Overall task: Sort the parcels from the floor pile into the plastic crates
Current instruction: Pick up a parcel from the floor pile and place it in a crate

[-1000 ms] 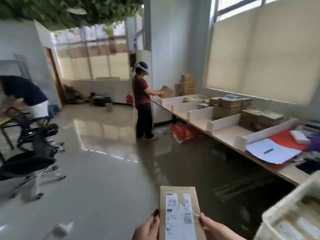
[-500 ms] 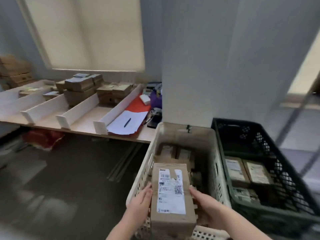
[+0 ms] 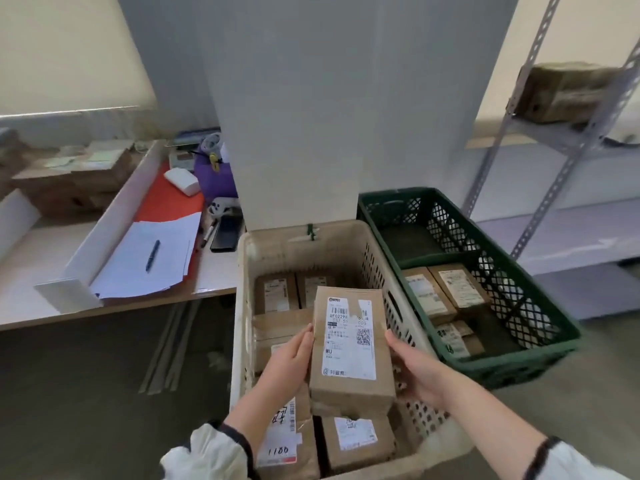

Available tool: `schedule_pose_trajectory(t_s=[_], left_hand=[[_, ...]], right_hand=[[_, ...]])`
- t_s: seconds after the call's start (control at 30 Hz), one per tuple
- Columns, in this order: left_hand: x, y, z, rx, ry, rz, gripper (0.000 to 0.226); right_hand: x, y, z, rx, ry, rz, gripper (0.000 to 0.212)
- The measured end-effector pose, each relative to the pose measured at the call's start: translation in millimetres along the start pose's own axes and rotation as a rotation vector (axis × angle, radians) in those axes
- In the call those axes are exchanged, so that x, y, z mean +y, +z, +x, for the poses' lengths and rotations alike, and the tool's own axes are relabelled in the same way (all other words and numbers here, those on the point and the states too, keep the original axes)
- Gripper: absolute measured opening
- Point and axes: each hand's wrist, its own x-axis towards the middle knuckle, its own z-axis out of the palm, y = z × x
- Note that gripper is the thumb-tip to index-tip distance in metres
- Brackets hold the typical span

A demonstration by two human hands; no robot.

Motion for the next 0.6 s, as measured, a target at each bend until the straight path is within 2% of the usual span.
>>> schedule_pose_trajectory(t_s=[0.27,0.47,0.6], left_hand=[[-11.8,-16.9,20.2,-0.078,0.016,0.020,0.036],[-25.3,-25.2,34.7,-0.011,-0.018,-0.040,0.037],[-28.3,-29.7,57.1,0.051,-0.096,-0.066,0.038]], right_hand=[[-3.3,14.8,20.3,0.012,0.032,0.039,0.053],[-5.3,25.1,55.6,-0.008,0.066,0.052,0.060],[-15.5,29.7,86.6,-0.015,0.026,0.072,0.053]])
